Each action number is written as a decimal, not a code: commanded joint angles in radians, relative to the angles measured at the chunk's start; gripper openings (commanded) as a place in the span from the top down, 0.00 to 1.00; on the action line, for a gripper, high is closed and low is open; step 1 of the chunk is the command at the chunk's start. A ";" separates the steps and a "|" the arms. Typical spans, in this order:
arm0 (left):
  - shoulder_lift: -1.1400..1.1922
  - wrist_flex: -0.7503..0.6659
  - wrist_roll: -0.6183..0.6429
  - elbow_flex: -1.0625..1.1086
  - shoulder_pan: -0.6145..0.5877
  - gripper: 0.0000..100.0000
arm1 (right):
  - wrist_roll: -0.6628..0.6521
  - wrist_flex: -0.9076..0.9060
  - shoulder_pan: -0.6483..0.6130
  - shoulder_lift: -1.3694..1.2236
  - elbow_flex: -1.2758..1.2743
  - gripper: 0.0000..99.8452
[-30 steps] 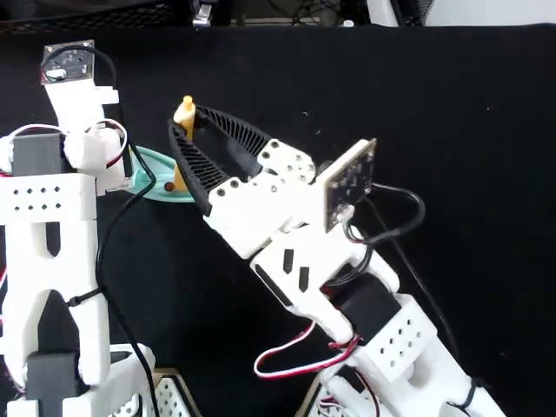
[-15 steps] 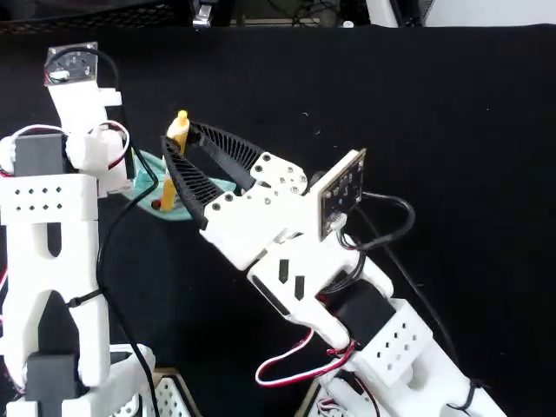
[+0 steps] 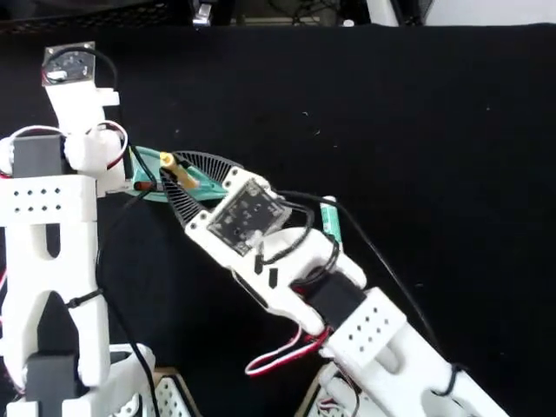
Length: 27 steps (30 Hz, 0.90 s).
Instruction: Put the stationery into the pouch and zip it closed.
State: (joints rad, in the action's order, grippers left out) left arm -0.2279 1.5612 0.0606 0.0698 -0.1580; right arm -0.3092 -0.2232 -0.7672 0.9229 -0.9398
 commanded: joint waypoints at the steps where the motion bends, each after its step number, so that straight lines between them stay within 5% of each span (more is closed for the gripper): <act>1: 0.015 0.017 -0.005 0.061 -0.004 0.97 | -0.015 0.000 0.009 0.004 0.018 0.98; 7: 0.015 0.015 -0.005 0.061 -0.004 0.97 | -0.005 -0.166 0.005 0.050 0.079 0.76; 17: 0.015 0.015 -0.005 0.061 -0.002 0.97 | 0.051 -0.377 -0.021 0.197 0.242 0.78; 27: 0.015 0.017 -0.005 0.061 -0.002 0.97 | 0.054 -0.333 -0.015 0.150 0.154 0.79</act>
State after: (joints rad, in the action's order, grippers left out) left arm -0.2279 1.5612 0.0606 0.0698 -0.1580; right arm -0.2677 -0.5946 -0.7795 1.0978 -0.7633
